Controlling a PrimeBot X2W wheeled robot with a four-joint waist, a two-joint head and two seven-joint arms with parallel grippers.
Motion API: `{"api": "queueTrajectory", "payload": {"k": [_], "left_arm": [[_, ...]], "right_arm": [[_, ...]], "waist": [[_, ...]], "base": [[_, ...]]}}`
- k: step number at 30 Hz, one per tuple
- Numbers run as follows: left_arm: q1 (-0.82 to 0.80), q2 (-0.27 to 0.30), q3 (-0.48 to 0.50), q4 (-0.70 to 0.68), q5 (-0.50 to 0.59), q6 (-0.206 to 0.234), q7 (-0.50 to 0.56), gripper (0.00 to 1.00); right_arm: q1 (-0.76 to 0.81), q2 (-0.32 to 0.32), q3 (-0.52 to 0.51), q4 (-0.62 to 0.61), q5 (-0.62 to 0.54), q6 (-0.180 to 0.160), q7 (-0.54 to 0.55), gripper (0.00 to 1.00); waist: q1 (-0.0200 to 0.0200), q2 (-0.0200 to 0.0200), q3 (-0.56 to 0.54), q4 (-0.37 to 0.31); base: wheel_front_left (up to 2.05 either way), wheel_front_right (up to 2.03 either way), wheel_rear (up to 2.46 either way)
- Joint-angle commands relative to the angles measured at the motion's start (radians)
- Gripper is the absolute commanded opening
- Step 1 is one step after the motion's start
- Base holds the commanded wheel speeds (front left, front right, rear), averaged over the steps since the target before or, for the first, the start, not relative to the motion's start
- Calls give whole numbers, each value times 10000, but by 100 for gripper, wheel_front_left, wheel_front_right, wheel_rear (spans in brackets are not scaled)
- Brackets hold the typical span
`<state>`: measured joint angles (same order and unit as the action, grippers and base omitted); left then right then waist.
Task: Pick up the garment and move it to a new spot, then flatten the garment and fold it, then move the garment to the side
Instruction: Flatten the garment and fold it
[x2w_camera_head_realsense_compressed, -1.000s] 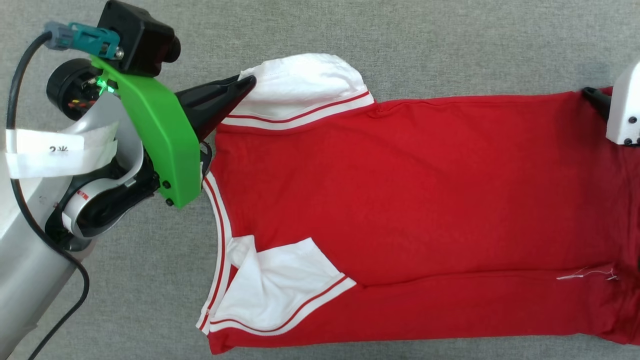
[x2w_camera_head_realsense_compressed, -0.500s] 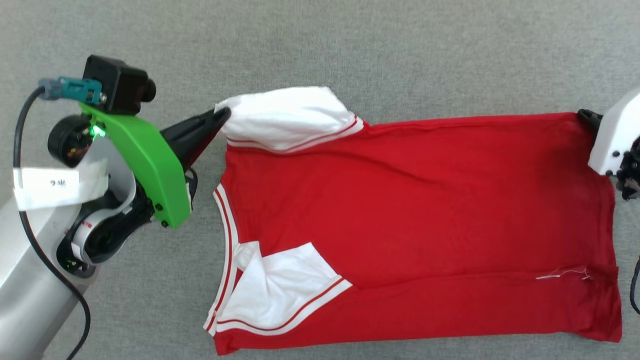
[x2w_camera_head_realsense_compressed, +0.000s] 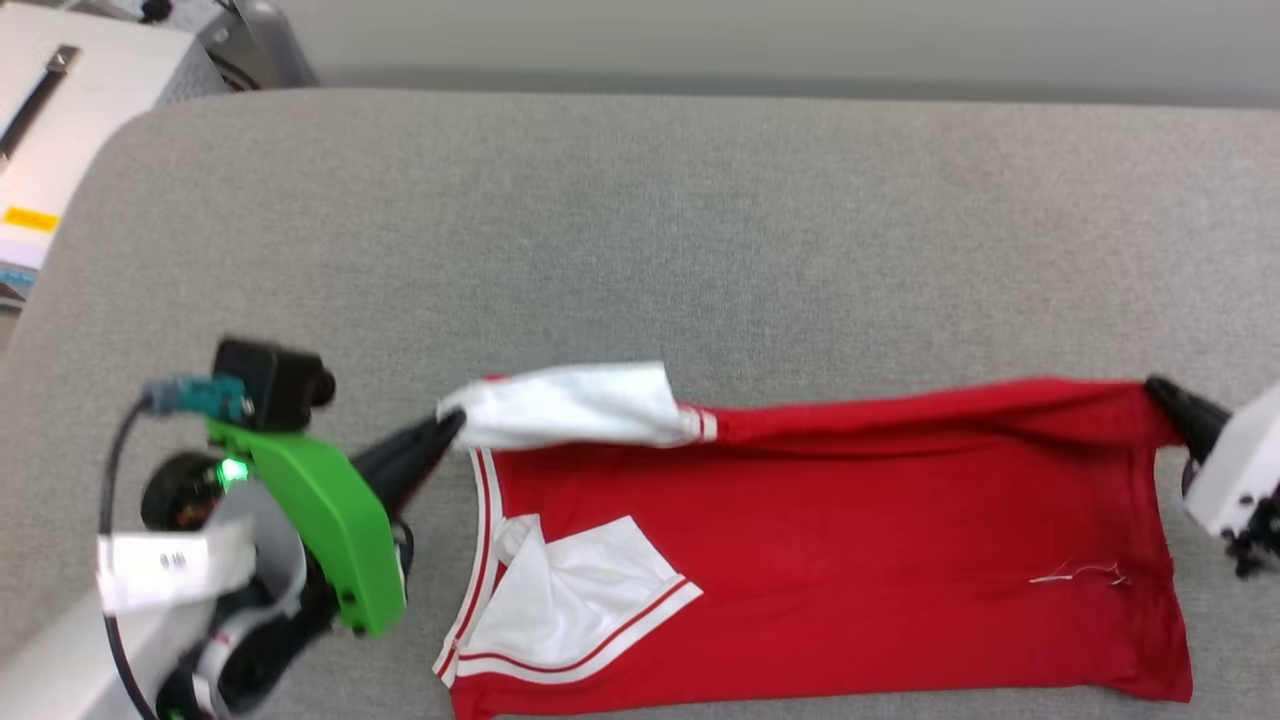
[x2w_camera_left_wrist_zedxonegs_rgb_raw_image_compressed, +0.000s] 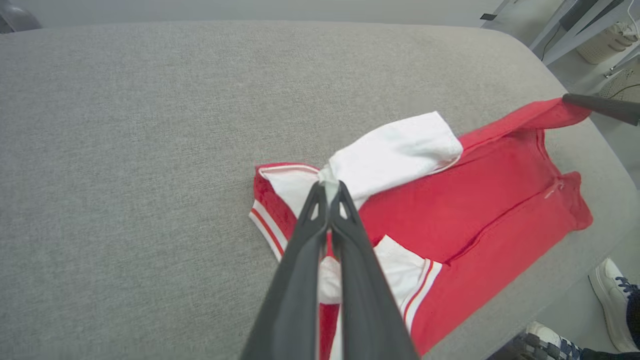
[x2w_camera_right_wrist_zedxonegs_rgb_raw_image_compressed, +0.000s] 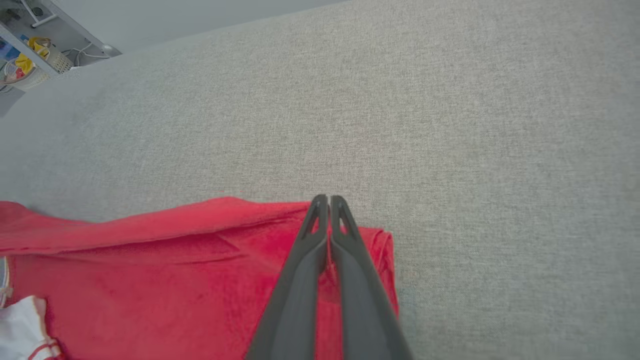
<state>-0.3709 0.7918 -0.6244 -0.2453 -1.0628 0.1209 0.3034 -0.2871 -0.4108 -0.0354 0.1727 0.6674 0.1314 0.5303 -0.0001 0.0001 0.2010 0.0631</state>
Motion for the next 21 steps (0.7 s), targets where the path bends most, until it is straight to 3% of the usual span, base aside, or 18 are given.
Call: {"api": "queueTrajectory", "payload": {"k": [1, 5, 12, 21], "left_arm": [[449, 109, -59, -177, -75, 179, -116, 0], [1385, 156, -269, -475, -179, 481, -312, 0], [2473, 185, -712, -289, -260, 614, -471, 0], [2820, -277, -1130, 633, -438, 246, -566, 0]], "right_arm": [[449, -78, -78, -190, 241, -7, -77, 0], [1355, -161, -175, -668, 694, -7, -32, 0], [2460, -396, 171, -1225, 1105, -7, 340, 0], [3091, -1005, 636, -1164, 782, -7, 384, 0]], "waist": [[1, -1, -442, 83], [1, -1, -524, 124], [1, -1, -579, 107], [1, -1, -571, 108]], "base": [[0, 0, 0], [0, 0, 0], [0, 0, 0], [0, 0, 0]]}}
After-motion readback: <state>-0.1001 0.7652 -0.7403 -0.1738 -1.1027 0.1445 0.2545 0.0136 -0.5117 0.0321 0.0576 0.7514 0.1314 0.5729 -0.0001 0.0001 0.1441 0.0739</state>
